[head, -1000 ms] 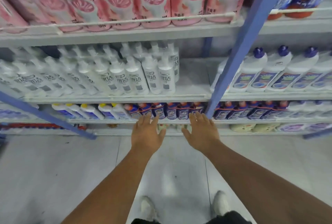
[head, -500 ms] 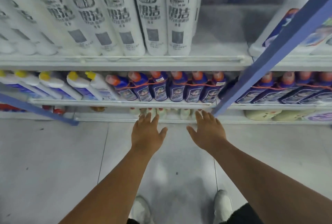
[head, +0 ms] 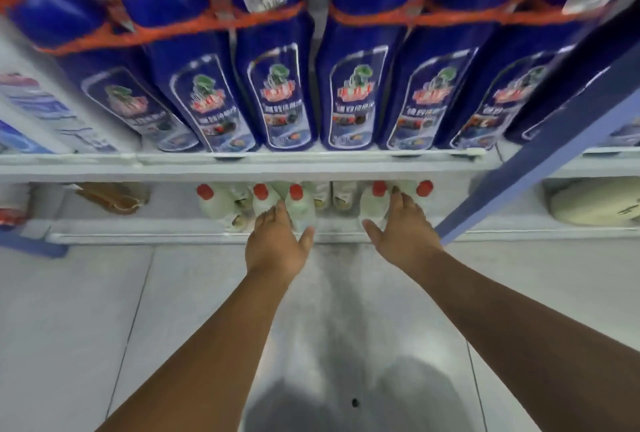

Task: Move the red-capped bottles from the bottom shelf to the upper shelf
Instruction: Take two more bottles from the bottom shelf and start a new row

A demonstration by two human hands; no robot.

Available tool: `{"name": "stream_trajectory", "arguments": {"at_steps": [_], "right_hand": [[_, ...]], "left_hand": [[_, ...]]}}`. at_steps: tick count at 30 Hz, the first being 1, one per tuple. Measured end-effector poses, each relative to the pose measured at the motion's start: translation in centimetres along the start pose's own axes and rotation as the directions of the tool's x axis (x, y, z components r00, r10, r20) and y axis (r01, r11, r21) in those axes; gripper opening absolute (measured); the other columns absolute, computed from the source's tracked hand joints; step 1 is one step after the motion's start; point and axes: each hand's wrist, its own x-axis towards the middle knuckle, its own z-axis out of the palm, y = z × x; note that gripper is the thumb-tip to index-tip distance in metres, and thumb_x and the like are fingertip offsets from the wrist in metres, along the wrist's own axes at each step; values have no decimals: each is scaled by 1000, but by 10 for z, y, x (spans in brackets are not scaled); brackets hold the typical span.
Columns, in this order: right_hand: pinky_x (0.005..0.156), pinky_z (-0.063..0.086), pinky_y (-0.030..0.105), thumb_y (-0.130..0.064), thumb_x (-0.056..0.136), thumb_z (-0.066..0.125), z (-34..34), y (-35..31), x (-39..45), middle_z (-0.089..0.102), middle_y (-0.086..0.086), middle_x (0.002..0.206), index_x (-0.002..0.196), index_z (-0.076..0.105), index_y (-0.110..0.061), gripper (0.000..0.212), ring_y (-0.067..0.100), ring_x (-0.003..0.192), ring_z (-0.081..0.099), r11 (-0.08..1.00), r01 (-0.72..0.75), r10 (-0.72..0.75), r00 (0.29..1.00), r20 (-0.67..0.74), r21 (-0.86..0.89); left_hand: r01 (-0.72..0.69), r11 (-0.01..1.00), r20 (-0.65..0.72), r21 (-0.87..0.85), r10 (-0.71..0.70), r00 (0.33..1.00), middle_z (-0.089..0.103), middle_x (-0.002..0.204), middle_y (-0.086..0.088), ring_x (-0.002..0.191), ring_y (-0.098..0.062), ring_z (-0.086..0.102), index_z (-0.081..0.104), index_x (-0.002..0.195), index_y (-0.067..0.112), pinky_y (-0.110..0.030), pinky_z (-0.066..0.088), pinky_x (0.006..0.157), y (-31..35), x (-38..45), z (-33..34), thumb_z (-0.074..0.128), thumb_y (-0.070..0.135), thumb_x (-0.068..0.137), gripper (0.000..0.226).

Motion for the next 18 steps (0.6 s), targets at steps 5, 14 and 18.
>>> {"name": "stream_trajectory", "arguments": {"at_steps": [5,14,18], "right_hand": [[114,38,44,-47,97,59,61,14,34,22,18,162,160,1,-6,95,35,145,36,970,0,25,995,-100,242],[95,40,25,-29,86,80,117,32,83,54,2,133,143,39,-16,72,22,122,55,764,-30,190,965,-179,644],[93,44,27,-25,83,83,125,42,92,55,-7,115,131,46,-19,61,14,107,56,742,-11,178,967,-180,670]], "left_hand": [[33,971,-146,-235,-69,987,48,146,-6,130,-25,51,32,152,16,-41,53,90,-5,35,65,57,54,94,73],[-44,606,-279,-795,-300,912,64,124,12,113,-13,65,41,135,36,-41,57,95,6,68,128,80,34,82,65],[-63,604,-319,-794,-327,890,65,119,16,108,-9,65,41,130,38,-35,56,92,8,74,142,79,27,85,59]]}}
